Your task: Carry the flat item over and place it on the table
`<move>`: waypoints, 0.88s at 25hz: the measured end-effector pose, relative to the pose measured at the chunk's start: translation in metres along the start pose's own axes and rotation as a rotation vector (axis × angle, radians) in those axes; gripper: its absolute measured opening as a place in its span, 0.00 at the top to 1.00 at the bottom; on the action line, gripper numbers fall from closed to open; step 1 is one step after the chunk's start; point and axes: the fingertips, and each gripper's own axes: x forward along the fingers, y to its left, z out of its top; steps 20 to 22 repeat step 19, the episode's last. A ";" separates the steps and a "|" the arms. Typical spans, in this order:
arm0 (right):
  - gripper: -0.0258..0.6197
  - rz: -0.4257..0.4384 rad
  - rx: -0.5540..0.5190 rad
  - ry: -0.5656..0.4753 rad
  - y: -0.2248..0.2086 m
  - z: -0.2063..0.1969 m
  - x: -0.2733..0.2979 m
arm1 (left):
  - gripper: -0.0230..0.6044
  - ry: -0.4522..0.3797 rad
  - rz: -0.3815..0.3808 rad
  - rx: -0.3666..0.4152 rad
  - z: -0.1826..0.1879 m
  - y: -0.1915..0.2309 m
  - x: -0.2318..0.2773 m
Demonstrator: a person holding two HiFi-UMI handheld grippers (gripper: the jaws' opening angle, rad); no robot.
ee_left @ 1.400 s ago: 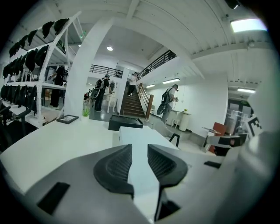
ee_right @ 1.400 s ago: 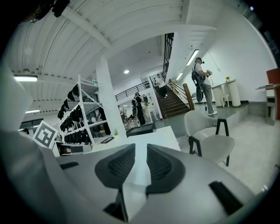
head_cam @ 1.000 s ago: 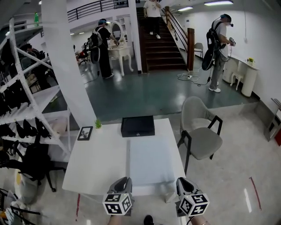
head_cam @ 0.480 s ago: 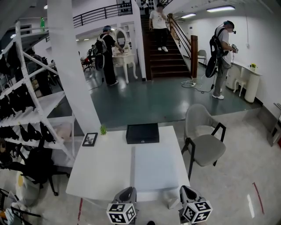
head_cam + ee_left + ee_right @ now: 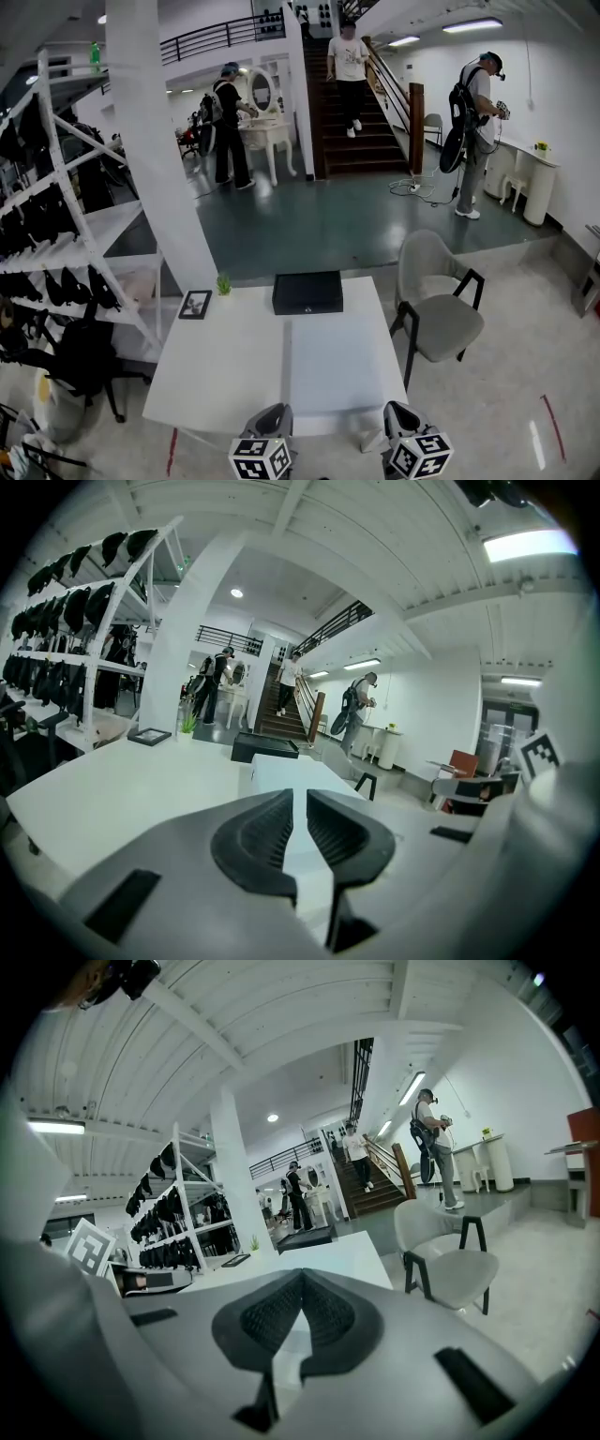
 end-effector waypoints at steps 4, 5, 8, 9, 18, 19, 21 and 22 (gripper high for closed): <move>0.96 -0.008 -0.007 0.008 0.000 -0.003 0.001 | 0.89 -0.002 -0.003 -0.009 0.002 0.002 0.001; 0.96 -0.009 -0.007 0.009 0.000 -0.003 0.001 | 0.89 -0.002 -0.002 -0.011 0.003 0.003 0.001; 0.96 -0.012 -0.003 0.015 -0.002 -0.004 0.001 | 0.89 0.000 -0.005 -0.014 0.003 0.002 0.003; 0.96 -0.013 -0.003 0.018 -0.003 -0.004 0.002 | 0.89 0.001 -0.008 -0.013 0.003 0.002 0.004; 0.96 0.000 -0.015 0.036 0.006 -0.008 0.009 | 0.89 0.005 -0.021 -0.011 0.006 0.006 0.005; 0.96 0.003 -0.017 0.038 0.007 -0.008 0.011 | 0.89 0.005 -0.024 -0.010 0.007 0.006 0.005; 0.96 0.003 -0.017 0.038 0.007 -0.008 0.011 | 0.89 0.005 -0.024 -0.010 0.007 0.006 0.005; 0.96 0.003 -0.017 0.038 0.007 -0.008 0.011 | 0.89 0.005 -0.024 -0.010 0.007 0.006 0.005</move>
